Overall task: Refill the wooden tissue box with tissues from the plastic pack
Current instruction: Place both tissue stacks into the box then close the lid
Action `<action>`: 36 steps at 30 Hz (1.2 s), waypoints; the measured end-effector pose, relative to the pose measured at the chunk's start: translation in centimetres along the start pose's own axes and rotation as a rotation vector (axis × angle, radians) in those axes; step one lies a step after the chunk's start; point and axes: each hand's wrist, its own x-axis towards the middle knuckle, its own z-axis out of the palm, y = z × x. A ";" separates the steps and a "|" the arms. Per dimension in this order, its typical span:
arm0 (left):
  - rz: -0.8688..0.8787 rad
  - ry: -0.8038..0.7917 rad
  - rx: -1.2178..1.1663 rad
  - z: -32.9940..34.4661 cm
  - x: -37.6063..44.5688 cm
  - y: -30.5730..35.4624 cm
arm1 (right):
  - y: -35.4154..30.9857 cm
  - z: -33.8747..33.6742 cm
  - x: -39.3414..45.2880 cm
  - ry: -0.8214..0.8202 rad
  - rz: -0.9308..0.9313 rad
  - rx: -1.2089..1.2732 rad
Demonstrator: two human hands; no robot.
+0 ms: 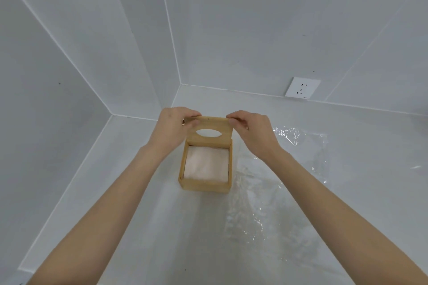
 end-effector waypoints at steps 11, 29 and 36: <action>0.122 -0.081 0.094 0.6 -6.8 -1.5 | 0.7 1.1 -6.9 -0.098 -0.028 -0.107; 0.090 -0.149 0.134 4.9 -11.1 -4.8 | 1.4 4.7 -10.2 -0.116 0.026 -0.222; 0.108 -0.105 0.153 5.5 -11.2 -5.2 | 1.9 5.1 -9.8 -0.096 0.051 -0.168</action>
